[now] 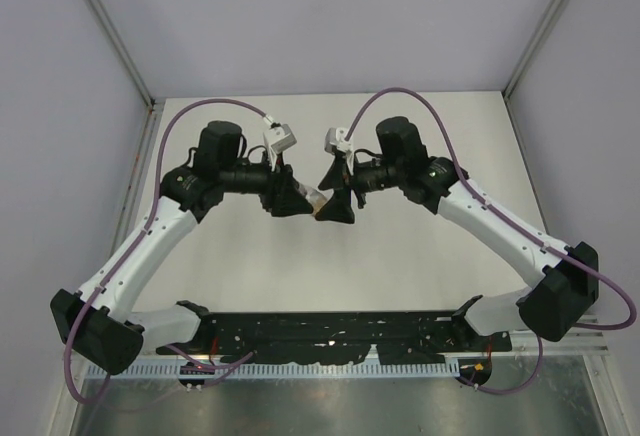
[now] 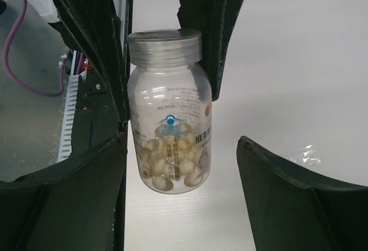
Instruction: Sort the pills into containers
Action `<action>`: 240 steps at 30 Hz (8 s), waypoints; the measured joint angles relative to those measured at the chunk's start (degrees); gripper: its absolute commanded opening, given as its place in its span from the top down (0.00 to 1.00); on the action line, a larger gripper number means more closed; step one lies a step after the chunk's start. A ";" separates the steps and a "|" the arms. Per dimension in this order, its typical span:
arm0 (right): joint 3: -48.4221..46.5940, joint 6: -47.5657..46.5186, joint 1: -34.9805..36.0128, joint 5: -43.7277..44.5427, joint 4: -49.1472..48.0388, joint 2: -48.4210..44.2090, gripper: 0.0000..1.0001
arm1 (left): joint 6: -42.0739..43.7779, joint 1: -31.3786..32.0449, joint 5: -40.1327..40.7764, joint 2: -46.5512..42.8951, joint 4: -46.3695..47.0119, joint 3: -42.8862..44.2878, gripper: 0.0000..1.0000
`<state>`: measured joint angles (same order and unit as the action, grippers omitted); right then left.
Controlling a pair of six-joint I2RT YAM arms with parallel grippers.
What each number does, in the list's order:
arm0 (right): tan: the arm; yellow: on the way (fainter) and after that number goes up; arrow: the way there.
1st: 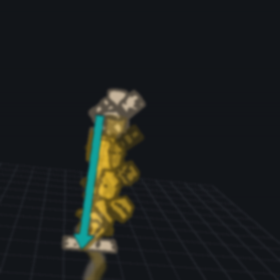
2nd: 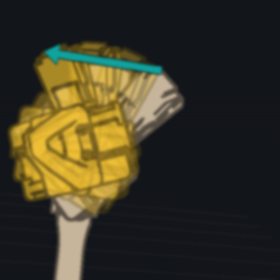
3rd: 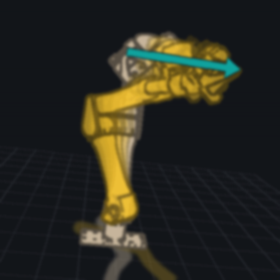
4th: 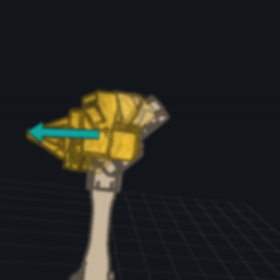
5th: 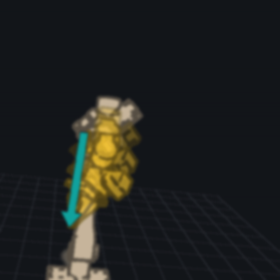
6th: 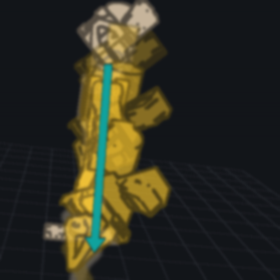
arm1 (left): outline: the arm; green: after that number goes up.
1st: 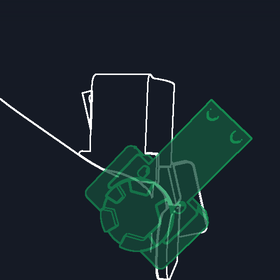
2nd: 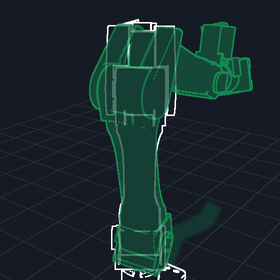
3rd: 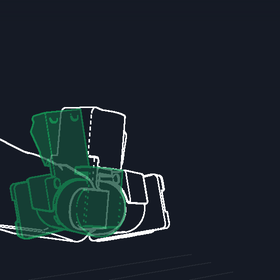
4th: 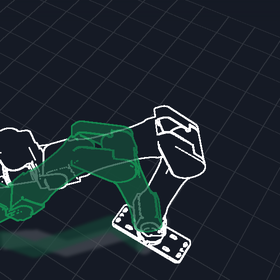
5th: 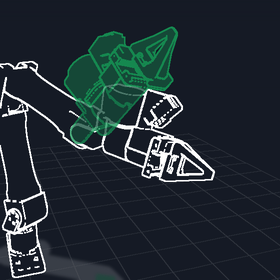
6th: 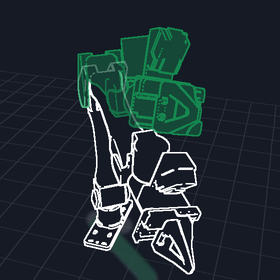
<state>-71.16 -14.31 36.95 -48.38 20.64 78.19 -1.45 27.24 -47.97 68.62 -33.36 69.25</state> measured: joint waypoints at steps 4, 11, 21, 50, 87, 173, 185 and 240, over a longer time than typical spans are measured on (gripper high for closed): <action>0.00 -0.42 1.44 -0.13 0.11 0.00 0.21 | -1.62 0.00 -1.29 0.00 0.81 0.00 1.00; 0.00 -0.61 2.03 -0.33 0.20 0.00 0.35 | -4.66 0.00 -2.93 0.00 3.45 -0.02 1.00; 0.00 -0.70 2.21 -0.22 1.44 0.04 0.94 | -6.47 -0.02 -4.11 -0.09 6.36 -1.64 0.50; -1.73 -5.53 2.32 -5.68 12.72 0.07 0.94 | 11.91 0.13 -5.09 -2.93 -6.19 1.68 0.61; -1.90 -2.56 5.35 20.04 9.25 -0.59 0.94 | -8.66 -1.07 7.30 -2.91 7.39 -2.12 0.01; -6.93 -8.22 5.38 11.65 19.58 0.31 0.94 | -7.17 1.51 -3.41 -1.88 15.96 -4.96 1.00; -6.71 -3.63 7.10 30.16 12.52 0.55 0.94 | -20.90 2.45 15.67 0.55 15.28 -0.98 0.42; -7.76 -4.57 6.88 27.76 14.40 0.57 0.95 | -16.00 2.78 13.75 -2.05 14.29 -1.92 1.00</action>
<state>-78.91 -18.87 43.83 -20.62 35.05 78.76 -17.45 30.02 -34.22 66.57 -19.07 67.33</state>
